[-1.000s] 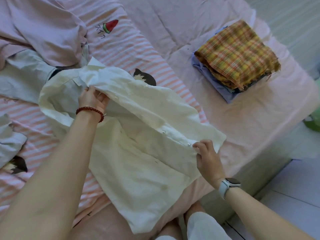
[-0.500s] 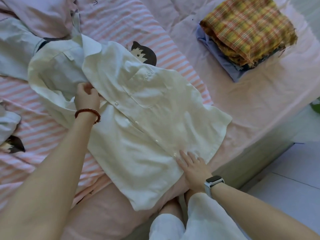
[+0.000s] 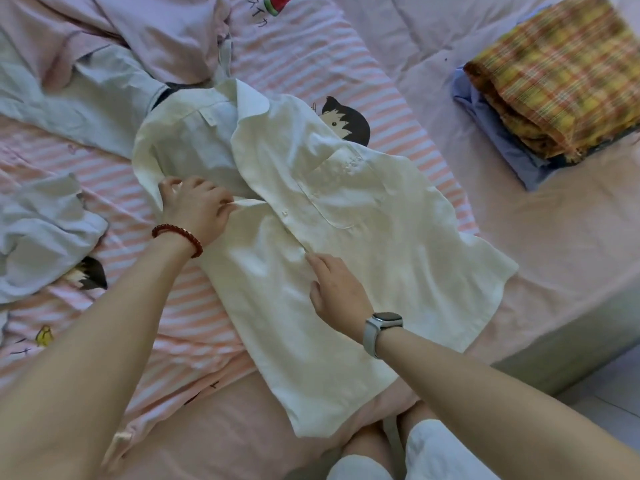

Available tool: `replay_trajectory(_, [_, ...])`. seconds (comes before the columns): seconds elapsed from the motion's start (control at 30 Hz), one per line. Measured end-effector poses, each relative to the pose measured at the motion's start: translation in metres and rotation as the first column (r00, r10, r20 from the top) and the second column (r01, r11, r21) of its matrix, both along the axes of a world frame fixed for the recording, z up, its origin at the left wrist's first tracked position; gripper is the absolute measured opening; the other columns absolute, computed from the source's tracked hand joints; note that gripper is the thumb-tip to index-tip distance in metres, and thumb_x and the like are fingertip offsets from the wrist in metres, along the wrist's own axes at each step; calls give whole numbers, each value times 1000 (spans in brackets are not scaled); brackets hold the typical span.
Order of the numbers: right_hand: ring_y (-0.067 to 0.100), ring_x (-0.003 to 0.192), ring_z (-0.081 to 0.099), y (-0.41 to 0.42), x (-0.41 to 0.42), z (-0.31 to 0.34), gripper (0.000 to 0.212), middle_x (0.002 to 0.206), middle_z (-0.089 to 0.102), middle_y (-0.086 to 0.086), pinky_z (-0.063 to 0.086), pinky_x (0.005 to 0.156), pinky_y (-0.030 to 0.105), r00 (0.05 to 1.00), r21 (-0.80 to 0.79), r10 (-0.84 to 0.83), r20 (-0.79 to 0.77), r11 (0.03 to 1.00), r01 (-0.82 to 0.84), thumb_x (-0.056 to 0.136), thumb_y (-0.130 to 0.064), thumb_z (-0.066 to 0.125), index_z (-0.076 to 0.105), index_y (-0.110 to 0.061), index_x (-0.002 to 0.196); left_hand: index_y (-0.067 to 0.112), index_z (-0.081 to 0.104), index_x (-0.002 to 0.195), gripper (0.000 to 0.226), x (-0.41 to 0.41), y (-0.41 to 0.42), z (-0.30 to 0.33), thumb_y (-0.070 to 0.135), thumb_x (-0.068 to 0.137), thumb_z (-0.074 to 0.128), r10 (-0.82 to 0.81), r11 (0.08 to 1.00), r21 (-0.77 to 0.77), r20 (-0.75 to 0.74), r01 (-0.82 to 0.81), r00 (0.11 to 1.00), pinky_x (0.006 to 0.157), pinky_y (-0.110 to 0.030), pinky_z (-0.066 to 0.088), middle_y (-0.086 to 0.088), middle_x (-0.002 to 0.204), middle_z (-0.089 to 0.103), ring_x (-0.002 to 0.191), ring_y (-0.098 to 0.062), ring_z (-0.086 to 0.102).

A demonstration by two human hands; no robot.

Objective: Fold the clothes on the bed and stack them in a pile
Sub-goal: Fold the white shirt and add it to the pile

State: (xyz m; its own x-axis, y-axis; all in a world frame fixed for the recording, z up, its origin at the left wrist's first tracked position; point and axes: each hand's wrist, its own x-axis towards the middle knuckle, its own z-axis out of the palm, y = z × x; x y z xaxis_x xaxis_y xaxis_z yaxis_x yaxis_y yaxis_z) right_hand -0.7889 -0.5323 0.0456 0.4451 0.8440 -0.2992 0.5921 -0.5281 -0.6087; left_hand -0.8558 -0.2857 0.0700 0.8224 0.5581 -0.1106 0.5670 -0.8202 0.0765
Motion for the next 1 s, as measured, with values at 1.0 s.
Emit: replay_trajectory(1.0, [22, 91, 60, -155, 39, 13, 38, 101, 65, 5, 46, 81, 35, 855, -577, -276, -439, 816, -33, 93, -46, 48, 61, -11, 101, 13, 68, 96, 23, 88, -17, 7, 23, 95, 47, -65, 996, 71, 56, 61, 996, 100, -46, 15, -14, 99, 62, 108, -34, 45])
